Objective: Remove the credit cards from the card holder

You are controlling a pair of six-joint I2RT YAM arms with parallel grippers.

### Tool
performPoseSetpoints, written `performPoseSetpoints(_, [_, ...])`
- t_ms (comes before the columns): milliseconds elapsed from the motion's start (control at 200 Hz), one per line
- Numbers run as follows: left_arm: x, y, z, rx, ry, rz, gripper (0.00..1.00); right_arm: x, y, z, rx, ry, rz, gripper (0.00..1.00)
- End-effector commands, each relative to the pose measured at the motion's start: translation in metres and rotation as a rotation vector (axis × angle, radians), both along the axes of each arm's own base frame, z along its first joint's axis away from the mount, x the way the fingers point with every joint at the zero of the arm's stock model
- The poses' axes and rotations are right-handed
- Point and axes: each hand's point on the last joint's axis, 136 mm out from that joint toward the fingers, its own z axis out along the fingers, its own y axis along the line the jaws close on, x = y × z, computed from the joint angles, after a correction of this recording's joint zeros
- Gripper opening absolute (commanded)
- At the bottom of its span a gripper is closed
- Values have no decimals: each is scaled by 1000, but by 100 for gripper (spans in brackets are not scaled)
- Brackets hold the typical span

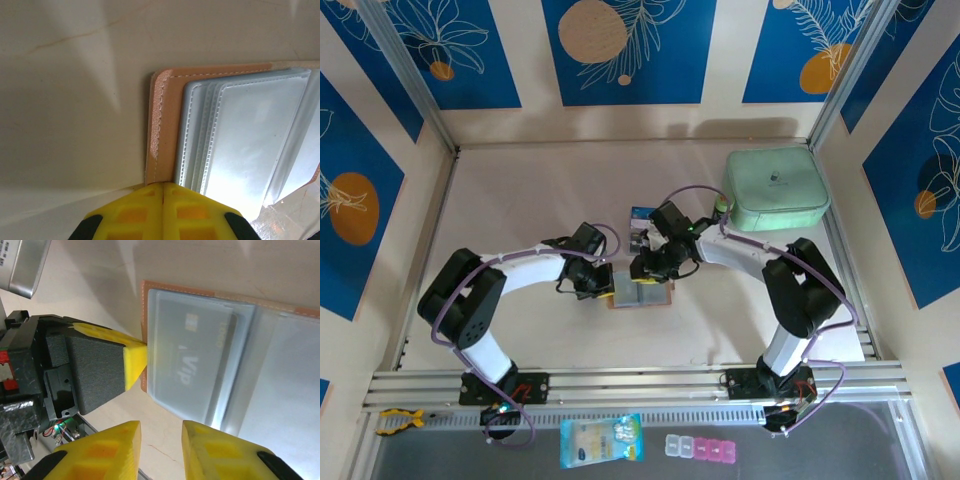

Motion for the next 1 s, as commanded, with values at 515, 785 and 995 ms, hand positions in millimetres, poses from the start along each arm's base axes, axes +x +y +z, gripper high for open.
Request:
performPoseSetpoints(515, [-1, 13, -9, 61, 7, 8, 5, -2, 22, -28, -81, 45, 33, 30])
performPoseSetpoints(785, [-2, 14, -10, 63, 10, 4, 5, -1, 20, -37, -113, 47, 29, 30])
performPoseSetpoints(995, [-2, 14, -10, 62, 9, 5, 5, -3, 18, -44, -126, 66, 31, 30])
